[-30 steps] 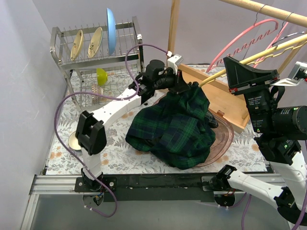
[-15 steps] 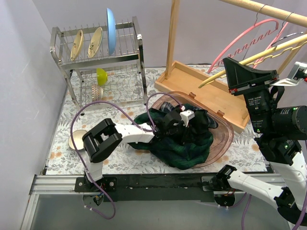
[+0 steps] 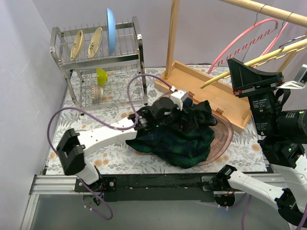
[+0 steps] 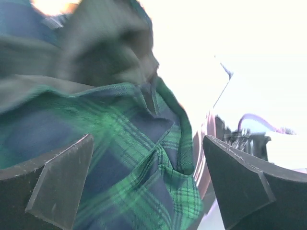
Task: Remove the skirt from the hanger
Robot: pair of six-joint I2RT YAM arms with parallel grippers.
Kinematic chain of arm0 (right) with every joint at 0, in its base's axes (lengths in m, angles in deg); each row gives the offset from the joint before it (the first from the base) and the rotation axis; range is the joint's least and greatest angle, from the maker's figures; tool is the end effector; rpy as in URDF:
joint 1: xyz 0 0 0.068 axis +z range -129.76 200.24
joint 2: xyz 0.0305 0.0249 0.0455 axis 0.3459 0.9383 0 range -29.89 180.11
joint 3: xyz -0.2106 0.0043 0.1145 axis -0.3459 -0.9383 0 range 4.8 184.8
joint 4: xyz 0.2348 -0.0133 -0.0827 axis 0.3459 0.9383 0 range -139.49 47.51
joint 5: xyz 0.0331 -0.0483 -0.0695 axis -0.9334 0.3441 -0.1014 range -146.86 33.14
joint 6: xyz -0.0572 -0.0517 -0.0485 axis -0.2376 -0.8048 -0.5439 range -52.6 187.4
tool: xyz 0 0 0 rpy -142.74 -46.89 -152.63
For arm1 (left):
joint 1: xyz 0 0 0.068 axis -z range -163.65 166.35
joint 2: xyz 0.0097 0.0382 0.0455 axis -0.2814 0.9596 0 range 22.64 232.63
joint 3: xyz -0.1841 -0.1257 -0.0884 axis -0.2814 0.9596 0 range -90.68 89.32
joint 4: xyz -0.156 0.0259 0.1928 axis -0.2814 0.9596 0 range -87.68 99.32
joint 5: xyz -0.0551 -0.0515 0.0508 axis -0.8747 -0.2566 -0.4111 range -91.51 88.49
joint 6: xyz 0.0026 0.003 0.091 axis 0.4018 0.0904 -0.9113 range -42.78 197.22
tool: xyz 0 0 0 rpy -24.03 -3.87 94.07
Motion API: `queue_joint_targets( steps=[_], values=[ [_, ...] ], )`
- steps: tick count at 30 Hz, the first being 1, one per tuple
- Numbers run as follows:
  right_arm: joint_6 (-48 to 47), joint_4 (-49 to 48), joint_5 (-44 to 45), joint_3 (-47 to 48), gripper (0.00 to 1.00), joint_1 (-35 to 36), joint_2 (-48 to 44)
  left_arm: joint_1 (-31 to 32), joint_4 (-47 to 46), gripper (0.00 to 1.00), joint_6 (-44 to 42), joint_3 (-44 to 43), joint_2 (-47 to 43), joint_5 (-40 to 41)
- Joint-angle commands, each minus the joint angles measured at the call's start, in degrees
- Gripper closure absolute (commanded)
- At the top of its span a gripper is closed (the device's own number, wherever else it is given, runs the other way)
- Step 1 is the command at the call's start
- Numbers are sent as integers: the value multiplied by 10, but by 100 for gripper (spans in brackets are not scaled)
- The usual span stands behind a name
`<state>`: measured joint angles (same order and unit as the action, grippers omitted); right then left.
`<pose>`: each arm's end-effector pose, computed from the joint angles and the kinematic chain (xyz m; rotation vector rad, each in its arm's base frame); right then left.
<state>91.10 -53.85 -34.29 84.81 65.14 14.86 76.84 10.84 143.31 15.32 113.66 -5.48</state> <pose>0.1119 0.0673 0.5533 0.2101 0.9569 0.9321 0.1939 -0.3543 0.2657 -0.0631 2.3462 -1.3579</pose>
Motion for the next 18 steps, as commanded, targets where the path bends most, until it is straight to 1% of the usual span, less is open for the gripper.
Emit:
queue_joint_targets(
  steps=[1, 2, 4, 5, 6, 7, 8, 9, 11, 12, 13, 16, 17, 18],
  values=[
    [1, -29, -2, 2, 99, 1, -5, -9, 66, 2, -4, -6, -101, 114],
    [4, -28, -3, 0, 99, 1, -5, -15, 73, 2, -17, -3, -112, 125],
    [8, -28, -6, -1, 99, 1, -5, -29, 117, 2, -26, 7, -138, 142],
    [10, -26, -8, 0, 99, 1, -5, -42, 133, 2, -20, 16, -147, 144],
    [11, -25, -9, 1, 99, 0, -5, -89, 155, 2, -12, 28, -161, 113],
    [12, -24, -11, 1, 99, 1, -5, -117, 157, 3, -3, 47, -178, 89],
    [11, -23, -14, 2, 99, 1, -4, -144, 147, 2, 6, 96, -228, 57],
    [12, -24, -14, 2, 99, 1, -5, -197, 115, 2, 35, 129, -255, 6],
    [13, -25, -15, 1, 99, 1, -4, -247, 92, 2, 70, 192, -311, -37],
    [16, -28, -15, -1, 99, 0, -4, -290, 87, 2, 95, 204, -315, -55],
    [17, -27, -16, -2, 99, 0, -2, -306, 94, 2, 104, 213, -313, -87],
    [20, -28, -24, -1, 99, 1, 4, -346, 131, 2, 112, 238, -288, -94],
    [21, -27, -26, 0, 99, 1, 5, -354, 130, 2, 113, 249, -291, -98],
    [20, -27, -26, 0, 99, 1, 6, -367, 103, 2, 115, 284, -312, -105]
  ],
)
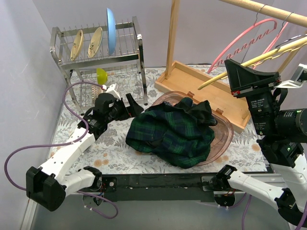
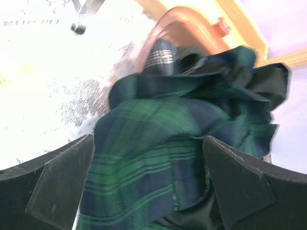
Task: Remove the skirt from the hanger
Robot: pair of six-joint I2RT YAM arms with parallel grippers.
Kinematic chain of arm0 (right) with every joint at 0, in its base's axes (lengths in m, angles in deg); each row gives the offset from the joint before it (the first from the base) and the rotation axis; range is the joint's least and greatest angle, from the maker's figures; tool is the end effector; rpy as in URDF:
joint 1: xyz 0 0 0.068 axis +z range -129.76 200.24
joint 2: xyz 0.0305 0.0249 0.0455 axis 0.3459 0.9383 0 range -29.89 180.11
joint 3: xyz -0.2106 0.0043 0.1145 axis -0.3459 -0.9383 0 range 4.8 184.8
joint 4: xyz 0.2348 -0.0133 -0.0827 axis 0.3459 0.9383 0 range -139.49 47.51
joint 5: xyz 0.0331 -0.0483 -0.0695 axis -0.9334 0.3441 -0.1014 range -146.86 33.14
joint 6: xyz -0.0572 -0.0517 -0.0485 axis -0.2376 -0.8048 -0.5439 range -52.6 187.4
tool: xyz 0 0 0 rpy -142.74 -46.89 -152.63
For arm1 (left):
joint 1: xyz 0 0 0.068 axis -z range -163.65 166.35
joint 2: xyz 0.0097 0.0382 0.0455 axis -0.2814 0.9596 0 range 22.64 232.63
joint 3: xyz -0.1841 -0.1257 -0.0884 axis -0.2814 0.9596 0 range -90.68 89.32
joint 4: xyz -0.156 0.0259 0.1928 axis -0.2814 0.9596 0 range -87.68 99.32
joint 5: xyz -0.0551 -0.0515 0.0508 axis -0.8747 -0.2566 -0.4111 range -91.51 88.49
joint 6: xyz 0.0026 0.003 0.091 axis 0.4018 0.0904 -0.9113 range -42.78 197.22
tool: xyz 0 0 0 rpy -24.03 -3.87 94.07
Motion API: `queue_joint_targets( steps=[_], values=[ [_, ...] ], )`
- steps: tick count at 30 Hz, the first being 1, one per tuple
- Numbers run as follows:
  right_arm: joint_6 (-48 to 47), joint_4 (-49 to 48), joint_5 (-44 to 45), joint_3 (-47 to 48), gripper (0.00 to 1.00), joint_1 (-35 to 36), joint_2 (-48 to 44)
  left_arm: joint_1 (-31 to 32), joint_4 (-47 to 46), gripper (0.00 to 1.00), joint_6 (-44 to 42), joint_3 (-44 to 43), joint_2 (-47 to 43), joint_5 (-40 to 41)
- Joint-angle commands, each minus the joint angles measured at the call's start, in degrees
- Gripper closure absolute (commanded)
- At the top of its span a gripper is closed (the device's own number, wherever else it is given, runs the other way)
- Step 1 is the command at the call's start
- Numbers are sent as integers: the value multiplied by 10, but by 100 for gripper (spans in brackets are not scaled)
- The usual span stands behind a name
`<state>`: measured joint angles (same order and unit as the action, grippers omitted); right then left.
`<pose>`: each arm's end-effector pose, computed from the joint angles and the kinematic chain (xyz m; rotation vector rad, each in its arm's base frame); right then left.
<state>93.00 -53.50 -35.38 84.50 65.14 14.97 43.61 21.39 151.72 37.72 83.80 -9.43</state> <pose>0.1133 0.0707 0.5513 0.2051 0.9680 0.9670 0.2473 -0.1402 0.2612 -0.8369 2.1510 -1.1623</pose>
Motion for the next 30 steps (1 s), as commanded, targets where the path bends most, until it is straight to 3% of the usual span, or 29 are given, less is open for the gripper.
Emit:
queue_joint_targets(
  steps=[1, 5, 13, 15, 17, 18, 20, 21, 25, 30],
  values=[
    [1, -29, -15, 2, 99, 1, 6, -41, -23, 2, 38, 78, -26, -74],
    [1, -31, -13, 1, 99, 1, 6, -83, -113, 2, 59, 155, -53, -201],
    [0, -35, -13, 5, 99, 1, 9, -82, -134, 10, 64, 222, -111, -235],
    [6, -41, -19, 2, 99, 1, 11, -82, -155, 22, 73, 234, -102, -248],
    [10, -42, -22, 1, 99, 0, 15, -82, -174, 39, 81, 238, -95, -271],
    [11, -41, -23, 1, 99, 0, 15, -82, -174, 63, 84, 235, -97, -279],
    [11, -38, -24, 3, 99, 1, 17, -81, -161, 82, 88, 208, -109, -283],
    [11, -37, -24, 6, 99, 1, 18, -82, -156, 97, 92, 191, -119, -282],
    [11, -41, -25, 6, 99, 1, 16, -78, -160, 100, 108, 103, -95, -284],
    [7, -44, -16, 5, 99, 1, 13, -7, -237, 100, 111, 23, -6, -270]
  ],
)
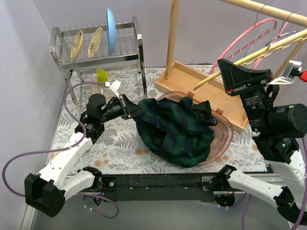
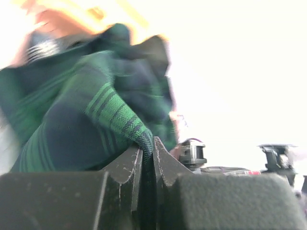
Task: Remove the skirt from the hanger
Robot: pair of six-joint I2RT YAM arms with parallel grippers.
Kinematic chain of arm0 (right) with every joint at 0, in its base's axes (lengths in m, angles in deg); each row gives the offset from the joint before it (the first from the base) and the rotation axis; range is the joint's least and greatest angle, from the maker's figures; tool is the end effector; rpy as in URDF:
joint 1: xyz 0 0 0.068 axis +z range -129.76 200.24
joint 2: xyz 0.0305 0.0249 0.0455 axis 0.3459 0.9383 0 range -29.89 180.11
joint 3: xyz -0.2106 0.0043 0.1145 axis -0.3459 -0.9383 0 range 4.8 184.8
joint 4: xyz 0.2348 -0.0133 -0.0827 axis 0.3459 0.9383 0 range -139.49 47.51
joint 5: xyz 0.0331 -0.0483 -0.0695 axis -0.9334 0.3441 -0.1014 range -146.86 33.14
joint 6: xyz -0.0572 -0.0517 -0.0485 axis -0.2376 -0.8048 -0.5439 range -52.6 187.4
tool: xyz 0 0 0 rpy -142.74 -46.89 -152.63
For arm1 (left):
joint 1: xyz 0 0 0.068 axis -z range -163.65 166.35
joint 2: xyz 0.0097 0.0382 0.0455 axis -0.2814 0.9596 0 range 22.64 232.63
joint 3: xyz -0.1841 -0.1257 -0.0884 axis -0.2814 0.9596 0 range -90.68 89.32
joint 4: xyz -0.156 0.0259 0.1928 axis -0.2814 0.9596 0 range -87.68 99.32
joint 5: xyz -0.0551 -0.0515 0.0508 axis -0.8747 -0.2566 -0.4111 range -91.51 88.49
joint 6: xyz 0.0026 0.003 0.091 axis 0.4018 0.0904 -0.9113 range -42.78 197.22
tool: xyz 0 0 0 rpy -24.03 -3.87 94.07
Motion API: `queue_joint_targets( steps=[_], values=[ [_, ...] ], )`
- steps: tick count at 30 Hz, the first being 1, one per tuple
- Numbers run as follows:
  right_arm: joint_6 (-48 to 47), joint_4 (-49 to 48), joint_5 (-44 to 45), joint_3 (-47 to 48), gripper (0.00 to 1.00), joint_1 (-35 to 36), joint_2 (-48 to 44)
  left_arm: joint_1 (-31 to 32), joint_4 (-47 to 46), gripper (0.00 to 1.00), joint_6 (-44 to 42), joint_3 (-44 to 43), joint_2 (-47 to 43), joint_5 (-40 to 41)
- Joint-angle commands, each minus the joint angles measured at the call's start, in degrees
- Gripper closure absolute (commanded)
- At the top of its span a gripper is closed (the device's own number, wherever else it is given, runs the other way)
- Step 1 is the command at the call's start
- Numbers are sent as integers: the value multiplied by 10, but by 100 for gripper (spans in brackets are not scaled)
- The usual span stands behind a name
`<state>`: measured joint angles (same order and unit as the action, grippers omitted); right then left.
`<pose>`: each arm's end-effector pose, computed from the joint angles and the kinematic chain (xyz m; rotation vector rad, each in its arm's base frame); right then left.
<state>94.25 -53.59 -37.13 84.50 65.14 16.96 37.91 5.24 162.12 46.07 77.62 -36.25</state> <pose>0.1228 0.0835 0.5479 0.1793 0.9987 0.9902 0.2285 -0.1404 0.2776 -0.6893 2.1109 -1.7391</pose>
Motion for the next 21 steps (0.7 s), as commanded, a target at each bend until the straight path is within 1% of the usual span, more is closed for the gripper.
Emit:
queue_joint_targets(
  steps=[1, 2, 3, 4, 5, 6, 7, 10, 11, 14, 18, 21],
  values=[
    [-9, -44, 2, 4, 99, 1, -7, 67, -80, 100, 3, -97, 91, 6],
    [-11, -44, 6, 5, 99, 1, -8, 104, -89, 100, -11, -114, 114, 25],
    [-14, -44, 7, 5, 99, 1, -10, 123, -92, 100, -16, -136, 132, 31],
    [-16, -44, 8, 5, 99, 0, -10, 138, -99, 100, -18, -167, 169, 36],
    [-17, -45, 9, 5, 99, 1, -11, 161, -121, 100, -17, -184, 186, 38],
    [-19, -46, 11, 4, 99, 1, -13, 171, -132, 100, -15, -199, 201, 40],
    [-21, -46, 13, 3, 99, 1, -14, 188, -139, 100, -14, -237, 219, 41],
    [-26, -47, 17, 1, 99, 1, -18, 207, -142, 100, -23, -307, 274, 43],
    [-26, -48, 17, 1, 99, 0, -18, 213, -136, 100, -24, -348, 297, 44],
    [-27, -48, 16, -2, 99, 1, -24, 218, -127, 100, -31, -408, 318, 49],
    [-27, -50, 22, -11, 99, 0, -33, 218, -121, 100, -37, -456, 348, 55],
    [-28, -50, 23, -13, 99, 1, -38, 219, -142, 100, -24, -475, 360, 47]
  ],
)
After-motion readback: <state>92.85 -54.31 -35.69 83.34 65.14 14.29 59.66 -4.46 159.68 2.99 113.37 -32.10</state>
